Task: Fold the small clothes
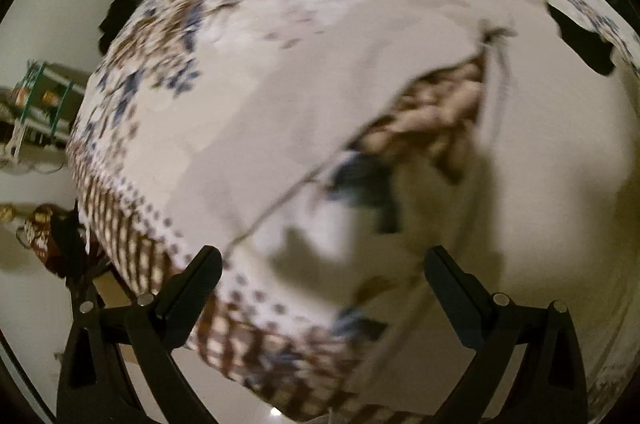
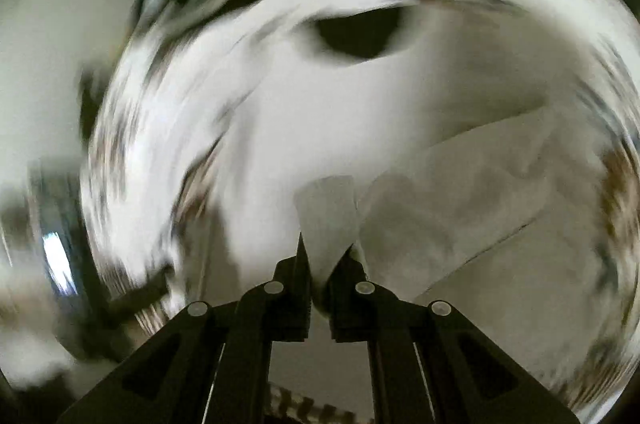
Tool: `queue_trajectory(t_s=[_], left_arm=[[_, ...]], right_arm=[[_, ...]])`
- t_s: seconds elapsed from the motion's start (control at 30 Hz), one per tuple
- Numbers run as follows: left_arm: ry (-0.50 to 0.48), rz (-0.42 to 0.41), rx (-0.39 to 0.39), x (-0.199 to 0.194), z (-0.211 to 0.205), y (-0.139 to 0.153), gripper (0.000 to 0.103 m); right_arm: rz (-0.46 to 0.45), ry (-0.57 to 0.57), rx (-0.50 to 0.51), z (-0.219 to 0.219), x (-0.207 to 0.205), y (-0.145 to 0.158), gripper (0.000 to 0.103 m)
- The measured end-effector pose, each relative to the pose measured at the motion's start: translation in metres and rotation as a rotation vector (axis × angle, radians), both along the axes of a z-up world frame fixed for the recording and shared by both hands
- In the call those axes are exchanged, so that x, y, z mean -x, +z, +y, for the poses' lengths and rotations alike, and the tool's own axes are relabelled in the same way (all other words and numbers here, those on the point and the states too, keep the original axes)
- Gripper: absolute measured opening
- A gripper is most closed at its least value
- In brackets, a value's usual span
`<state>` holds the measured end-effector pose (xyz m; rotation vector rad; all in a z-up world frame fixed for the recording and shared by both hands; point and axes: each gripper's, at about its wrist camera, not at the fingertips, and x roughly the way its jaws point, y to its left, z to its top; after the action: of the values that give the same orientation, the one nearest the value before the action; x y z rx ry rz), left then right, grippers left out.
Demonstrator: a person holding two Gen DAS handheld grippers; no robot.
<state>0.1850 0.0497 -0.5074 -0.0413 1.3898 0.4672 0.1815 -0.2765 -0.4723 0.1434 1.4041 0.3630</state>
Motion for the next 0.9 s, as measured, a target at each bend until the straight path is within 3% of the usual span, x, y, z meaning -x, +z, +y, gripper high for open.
queue_trajectory(t_s=[0.03,0.17,0.3,0.4,0.47,0.5,0.53,0.6,0.73,0.9], left_arm=[[0.011,0.0,-0.005,0.003,0.006,0.001,0.103],[0.05,0.001,-0.006,0.02,0.033,-0.001,0.103],[0.067,-0.003,-0.01,0.031,0.051,-0.006,0.103],[0.092,0.005,0.004,0.037,0.066,-0.012,0.103],[0.107,0.002,0.008,0.041,0.075,-0.012,0.103],[0.116,-0.002,0.013,0.043,0.083,-0.011,0.103],[0.123,-0.006,0.015,0.045,0.089,-0.01,0.103],[0.151,-0.019,0.028,0.049,0.104,-0.008,0.103],[0.246,-0.04,0.107,0.056,0.139,-0.014,0.103],[0.527,-0.107,0.451,0.073,0.184,-0.046,0.103]], right_arm=[[-0.018,0.126,0.065,0.044,0.012,-0.009,0.006],[-0.053,0.415,0.25,0.138,0.062,-0.043,0.006],[0.081,0.453,0.277,0.157,0.09,-0.084,0.006],[0.121,0.431,0.267,0.149,0.095,-0.096,0.009],[0.187,0.404,0.199,0.135,0.088,-0.097,0.016],[0.232,0.383,0.133,0.125,0.084,-0.095,0.035],[0.279,0.348,0.049,0.11,0.079,-0.091,0.062],[0.323,0.239,-0.096,0.075,0.069,-0.078,0.078],[0.358,-0.035,-0.143,-0.016,0.049,-0.068,0.078],[0.372,-0.244,-0.075,-0.105,0.04,-0.074,0.078]])
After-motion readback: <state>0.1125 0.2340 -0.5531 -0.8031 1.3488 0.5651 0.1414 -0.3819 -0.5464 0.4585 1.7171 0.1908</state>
